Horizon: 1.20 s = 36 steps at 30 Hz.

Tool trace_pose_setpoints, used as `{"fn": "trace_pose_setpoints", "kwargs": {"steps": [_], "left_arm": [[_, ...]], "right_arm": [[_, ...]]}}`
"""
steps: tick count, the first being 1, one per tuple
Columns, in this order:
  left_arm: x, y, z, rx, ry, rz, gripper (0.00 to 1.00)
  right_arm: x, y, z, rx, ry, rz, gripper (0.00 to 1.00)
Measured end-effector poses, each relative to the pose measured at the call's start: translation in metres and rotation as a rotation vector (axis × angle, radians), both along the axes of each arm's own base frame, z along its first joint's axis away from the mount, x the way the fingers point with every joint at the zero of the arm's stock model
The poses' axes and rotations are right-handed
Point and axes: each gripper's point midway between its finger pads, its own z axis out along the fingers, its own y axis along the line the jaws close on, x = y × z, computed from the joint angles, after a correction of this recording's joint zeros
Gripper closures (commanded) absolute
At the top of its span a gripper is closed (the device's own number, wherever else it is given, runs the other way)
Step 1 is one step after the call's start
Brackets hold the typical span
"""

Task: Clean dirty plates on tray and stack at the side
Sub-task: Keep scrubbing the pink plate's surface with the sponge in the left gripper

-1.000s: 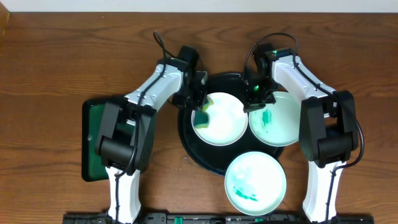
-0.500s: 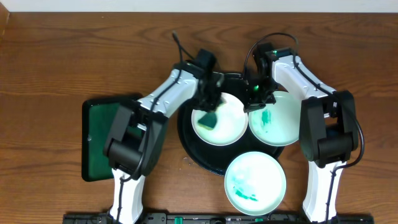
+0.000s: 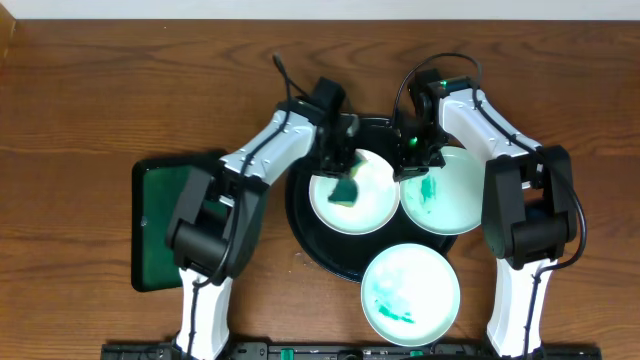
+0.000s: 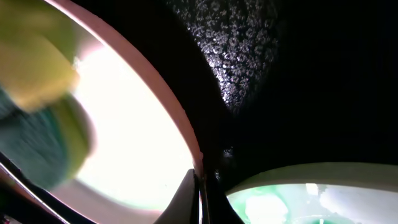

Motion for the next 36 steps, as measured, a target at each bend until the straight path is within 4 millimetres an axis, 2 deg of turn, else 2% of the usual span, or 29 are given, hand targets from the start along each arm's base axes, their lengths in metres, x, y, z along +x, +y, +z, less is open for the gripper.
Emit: {"fn": "trace_pose_setpoints", "kwargs": {"steps": [4, 7, 12, 15, 19, 25, 29, 32, 36], "left_arm": [[-0.001, 0.032, -0.002, 0.049, 0.061, 0.068, 0.93], [-0.003, 0.039, -0.002, 0.048, 0.089, 0.087, 0.93], [-0.003, 0.036, -0.001, 0.031, 0.089, 0.084, 0.93], [-0.004, 0.031, -0.001, 0.030, 0.085, 0.072, 0.93], [-0.006, 0.024, -0.001, 0.037, 0.070, 0.051, 0.93], [-0.007, 0.023, 0.000, 0.044, 0.070, 0.060, 0.92], [-0.007, 0.023, -0.001, 0.045, 0.072, 0.064, 0.93], [-0.007, 0.023, -0.001, 0.045, 0.073, 0.064, 0.93], [-0.006, 0.023, -0.001, 0.045, 0.071, 0.065, 0.93]], "right_arm": [[0.000, 0.000, 0.000, -0.001, 0.001, 0.000, 0.99], [0.001, 0.001, 0.000, 0.006, -0.004, 0.000, 0.99], [0.001, 0.002, 0.000, 0.008, -0.003, 0.000, 0.99], [0.003, 0.002, 0.000, 0.009, -0.009, -0.005, 0.95], [0.012, 0.005, -0.001, 0.015, -0.044, -0.025, 0.92], [0.024, 0.019, -0.003, 0.003, -0.111, -0.016, 0.92], [0.026, 0.025, -0.006, -0.026, -0.141, -0.002, 0.93], [0.025, 0.026, -0.012, -0.056, -0.140, -0.002, 0.99], [0.023, 0.027, -0.013, -0.058, -0.131, -0.003, 0.99]]}}
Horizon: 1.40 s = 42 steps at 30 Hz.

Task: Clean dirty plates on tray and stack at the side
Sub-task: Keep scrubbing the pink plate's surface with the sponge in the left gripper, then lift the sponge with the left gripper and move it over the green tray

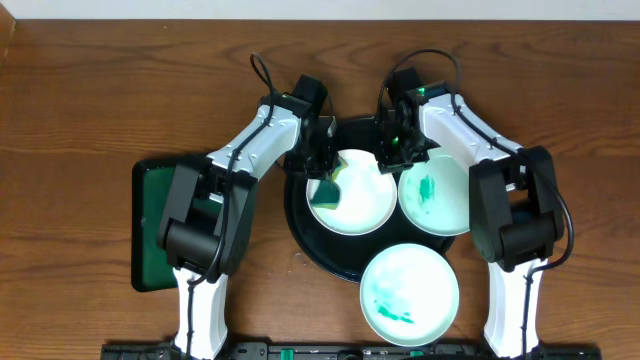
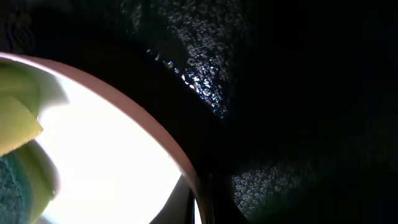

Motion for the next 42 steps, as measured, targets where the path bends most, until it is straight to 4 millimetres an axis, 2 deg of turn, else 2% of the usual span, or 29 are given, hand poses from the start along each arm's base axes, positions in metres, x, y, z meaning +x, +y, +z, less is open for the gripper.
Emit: {"fn": "trace_pose_setpoints", "kwargs": {"steps": [5, 9, 13, 16, 18, 25, 30, 33, 39, 42], "left_arm": [[0.000, -0.008, 0.003, -0.048, 0.007, 0.000, 0.93], [0.005, -0.030, 0.011, -0.179, -0.003, -0.007, 0.93], [0.000, -0.047, 0.015, -0.262, 0.026, -0.011, 0.93], [-0.004, -0.053, 0.018, -0.283, 0.042, -0.014, 0.93], [-0.004, -0.050, 0.015, -0.262, 0.052, 0.003, 0.93], [-0.004, 0.002, 0.003, -0.096, 0.112, 0.121, 0.93], [0.005, 0.036, 0.011, -0.006, 0.074, 0.175, 0.92], [0.008, 0.053, 0.033, 0.053, 0.009, 0.190, 0.93], [-0.002, 0.100, 0.105, 0.242, -0.165, 0.227, 0.93], [-0.011, 0.123, 0.121, 0.329, -0.181, 0.249, 0.93]], "right_arm": [[-0.001, 0.000, -0.001, 0.000, 0.012, -0.009, 0.99], [-0.004, 0.004, -0.002, 0.019, 0.030, -0.018, 0.99], [-0.004, 0.009, -0.002, 0.035, 0.035, -0.025, 0.99], [-0.004, 0.010, -0.002, 0.038, 0.039, -0.032, 0.99], [-0.004, 0.010, -0.002, 0.040, 0.041, -0.033, 0.99], [-0.007, 0.015, -0.002, 0.052, 0.052, -0.027, 0.99], [-0.007, 0.016, -0.002, 0.059, 0.056, -0.027, 0.99], [-0.007, 0.016, -0.002, 0.059, 0.056, -0.027, 0.99], [-0.007, 0.016, -0.002, 0.059, 0.056, -0.026, 0.99], [-0.007, 0.016, -0.001, 0.057, 0.062, -0.027, 0.99]]}}
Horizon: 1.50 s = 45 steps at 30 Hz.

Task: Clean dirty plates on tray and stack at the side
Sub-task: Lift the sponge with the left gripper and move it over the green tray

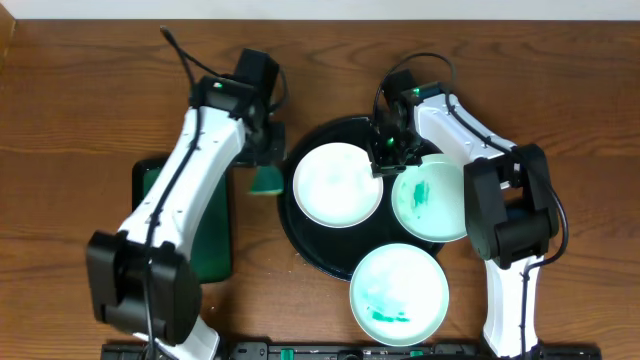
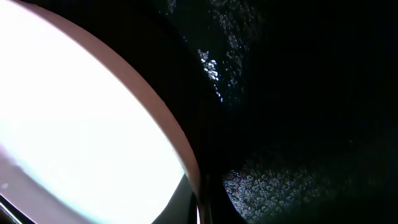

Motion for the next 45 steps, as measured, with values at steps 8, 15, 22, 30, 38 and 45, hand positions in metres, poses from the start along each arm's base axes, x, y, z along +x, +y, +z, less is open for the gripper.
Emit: {"fn": "trace_pose_setpoints", "kwargs": {"steps": [8, 15, 22, 30, 38, 45], "left_arm": [[-0.008, 0.070, -0.015, 0.075, 0.074, 0.200, 0.92], [-0.020, 0.128, -0.035, 0.031, 0.128, 0.391, 0.93], [-0.039, 0.142, -0.064, -0.033, 0.191, 0.463, 0.92], [-0.043, 0.135, -0.073, -0.066, 0.205, 0.461, 0.93], [-0.043, 0.134, -0.073, -0.069, 0.206, 0.460, 0.93], [-0.043, 0.135, -0.073, -0.069, 0.206, 0.461, 0.93]], "right_arm": [[0.003, 0.002, 0.011, -0.019, 0.047, 0.028, 0.99], [0.032, 0.010, 0.057, -0.012, -0.049, 0.035, 0.99], [0.041, -0.006, 0.071, -0.114, -0.094, 0.039, 0.99], [0.040, -0.028, 0.073, -0.328, -0.142, 0.082, 0.99], [0.040, -0.004, 0.105, -0.443, -0.265, 0.191, 0.99], [0.039, -0.004, 0.125, -0.546, -0.325, 0.233, 0.99]]}}
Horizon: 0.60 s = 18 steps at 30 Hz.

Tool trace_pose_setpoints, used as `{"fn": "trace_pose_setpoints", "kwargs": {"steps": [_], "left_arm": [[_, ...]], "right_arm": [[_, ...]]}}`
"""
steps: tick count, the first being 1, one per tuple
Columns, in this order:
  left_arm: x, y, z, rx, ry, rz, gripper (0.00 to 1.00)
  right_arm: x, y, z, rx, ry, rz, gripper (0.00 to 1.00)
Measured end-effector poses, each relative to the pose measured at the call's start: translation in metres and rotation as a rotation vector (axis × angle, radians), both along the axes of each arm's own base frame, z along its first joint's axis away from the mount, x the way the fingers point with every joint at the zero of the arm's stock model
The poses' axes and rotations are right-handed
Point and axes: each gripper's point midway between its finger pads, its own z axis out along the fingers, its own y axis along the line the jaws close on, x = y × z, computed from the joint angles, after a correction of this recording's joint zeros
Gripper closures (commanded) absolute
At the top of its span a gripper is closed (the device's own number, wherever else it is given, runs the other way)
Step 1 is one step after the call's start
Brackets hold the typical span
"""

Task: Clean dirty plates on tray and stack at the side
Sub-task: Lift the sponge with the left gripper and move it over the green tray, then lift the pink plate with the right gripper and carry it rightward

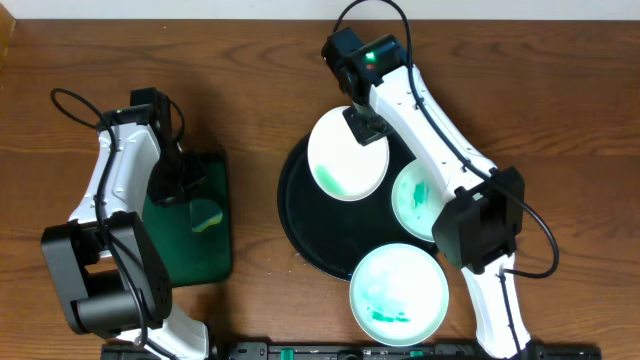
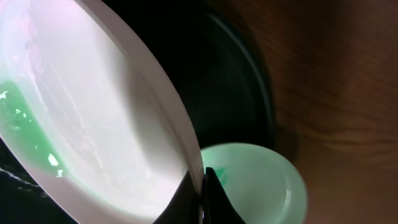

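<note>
A white plate (image 1: 348, 155) hangs tilted over the round black tray (image 1: 300, 235), with my right gripper (image 1: 367, 130) shut on its far rim. In the right wrist view the fingertips (image 2: 203, 186) pinch that rim, and green liquid (image 2: 18, 106) has pooled low on the plate (image 2: 106, 118). A second plate (image 1: 420, 198) smeared with green lies on the tray's right side. A third smeared plate (image 1: 398, 290) rests at the front, overlapping the tray's edge. My left gripper (image 1: 188, 185) is over the dark green tray (image 1: 185, 250), right beside the yellow-green sponge (image 1: 207, 214).
The brown wooden table (image 1: 560, 120) surrounds both trays. Cables loop off both arms at the back. In the right wrist view the smeared plate (image 2: 261, 180) lies below the held one, with bare wood (image 2: 336, 93) to its right.
The right gripper has raised and tilted the wiped plate off the black tray. The left arm has gone from beside the black tray to over the green tray, where the sponge now is.
The left gripper first pressed the sponge onto the plate's middle while the right gripper pinched its rim. Then the sponge was at the plate's left edge. Later it was off the plate, left of the black tray. Now the plate is lifted and the sponge is at the green tray.
</note>
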Motion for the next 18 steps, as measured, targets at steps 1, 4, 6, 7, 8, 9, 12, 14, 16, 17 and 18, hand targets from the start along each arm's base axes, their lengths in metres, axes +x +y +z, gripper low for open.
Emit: {"fn": "trace_pose_setpoints", "kwargs": {"steps": [1, 4, 6, 7, 8, 9, 12, 14, 16, 17, 18], "left_arm": [[0.000, 0.001, 0.000, 0.000, 0.000, 0.002, 0.93], [-0.001, 0.004, 0.000, -0.004, -0.001, 0.014, 0.92], [-0.001, 0.008, 0.000, -0.005, -0.001, 0.029, 0.92], [-0.002, 0.010, 0.000, -0.007, -0.001, 0.038, 0.93], [-0.002, 0.013, 0.000, -0.007, -0.001, 0.047, 0.92], [-0.003, 0.016, 0.000, -0.007, 0.000, 0.056, 0.93], [-0.005, 0.022, 0.000, -0.008, 0.003, 0.078, 0.92], [-0.006, 0.024, 0.000, -0.008, 0.004, 0.087, 0.92], [-0.006, 0.026, 0.000, -0.008, 0.004, 0.091, 0.93], [-0.007, 0.026, 0.000, -0.008, 0.005, 0.091, 0.93], [-0.007, 0.025, -0.001, -0.009, 0.007, 0.091, 0.92]], "right_arm": [[0.000, -0.001, 0.002, -0.013, -0.006, 0.002, 0.99], [0.001, -0.007, 0.010, -0.055, -0.028, 0.005, 0.99], [0.003, -0.011, 0.016, -0.085, -0.046, 0.007, 0.99], [0.004, -0.013, 0.020, -0.102, -0.060, 0.008, 0.99], [0.005, -0.014, 0.024, -0.117, -0.075, 0.011, 0.99], [0.007, -0.014, 0.028, -0.137, -0.097, 0.017, 0.99], [0.010, -0.012, 0.037, -0.190, -0.147, 0.036, 0.99], [0.009, -0.009, 0.044, -0.228, -0.182, 0.055, 0.99], [0.009, -0.007, 0.052, -0.262, -0.218, 0.072, 0.99], [0.008, -0.004, 0.056, -0.280, -0.238, 0.082, 0.99], [0.008, -0.003, 0.061, -0.300, -0.258, 0.090, 0.99]]}}
